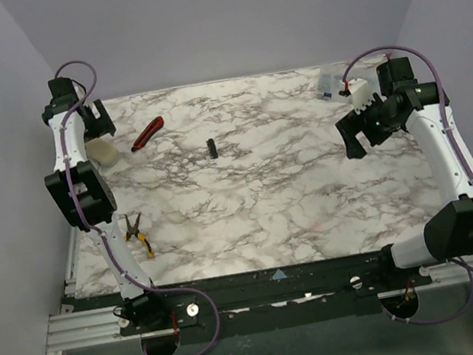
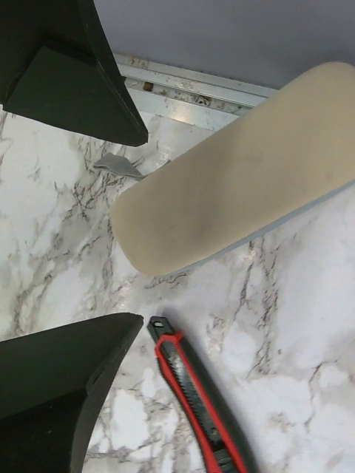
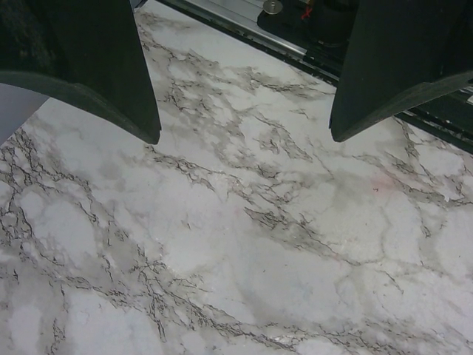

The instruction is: Open the umbrella

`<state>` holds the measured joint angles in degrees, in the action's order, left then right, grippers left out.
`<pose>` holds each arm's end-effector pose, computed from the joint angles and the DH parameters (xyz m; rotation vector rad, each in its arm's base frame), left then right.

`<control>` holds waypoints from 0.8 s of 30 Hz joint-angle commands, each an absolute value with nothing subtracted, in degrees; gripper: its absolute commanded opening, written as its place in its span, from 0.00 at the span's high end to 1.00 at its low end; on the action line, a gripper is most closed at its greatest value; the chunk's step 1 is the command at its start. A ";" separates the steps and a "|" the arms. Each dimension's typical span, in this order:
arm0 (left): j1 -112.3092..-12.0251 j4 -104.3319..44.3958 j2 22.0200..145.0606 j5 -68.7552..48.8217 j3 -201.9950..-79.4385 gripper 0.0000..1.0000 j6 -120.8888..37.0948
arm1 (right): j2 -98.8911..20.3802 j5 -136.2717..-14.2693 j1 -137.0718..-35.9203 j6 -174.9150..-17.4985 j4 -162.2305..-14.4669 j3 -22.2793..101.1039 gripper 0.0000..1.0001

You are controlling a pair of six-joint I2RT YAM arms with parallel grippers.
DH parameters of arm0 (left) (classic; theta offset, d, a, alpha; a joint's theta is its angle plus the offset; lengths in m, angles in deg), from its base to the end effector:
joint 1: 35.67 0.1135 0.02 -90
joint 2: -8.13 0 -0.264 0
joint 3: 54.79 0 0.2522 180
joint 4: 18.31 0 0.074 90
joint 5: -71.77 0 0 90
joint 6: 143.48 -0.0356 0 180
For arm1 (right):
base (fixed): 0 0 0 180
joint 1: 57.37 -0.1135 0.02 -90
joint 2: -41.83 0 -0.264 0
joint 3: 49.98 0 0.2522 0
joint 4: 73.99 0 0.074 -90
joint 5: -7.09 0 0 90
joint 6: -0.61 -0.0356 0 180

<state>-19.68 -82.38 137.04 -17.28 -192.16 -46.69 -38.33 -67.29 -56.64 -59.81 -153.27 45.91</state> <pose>0.4781 0.1364 0.2656 -0.4956 2.4929 0.0421 0.2660 0.0062 0.3450 -0.7348 2.5177 0.1860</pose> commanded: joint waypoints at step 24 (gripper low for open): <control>-18.02 -88.15 144.18 -23.64 -194.54 0.03 -26.48 | -39.73 -70.71 -56.53 -61.00 -156.76 50.28 0.00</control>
<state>-19.13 -87.21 143.09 -25.17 -193.45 -26.98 -38.86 -69.35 -56.64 -60.05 -154.80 48.11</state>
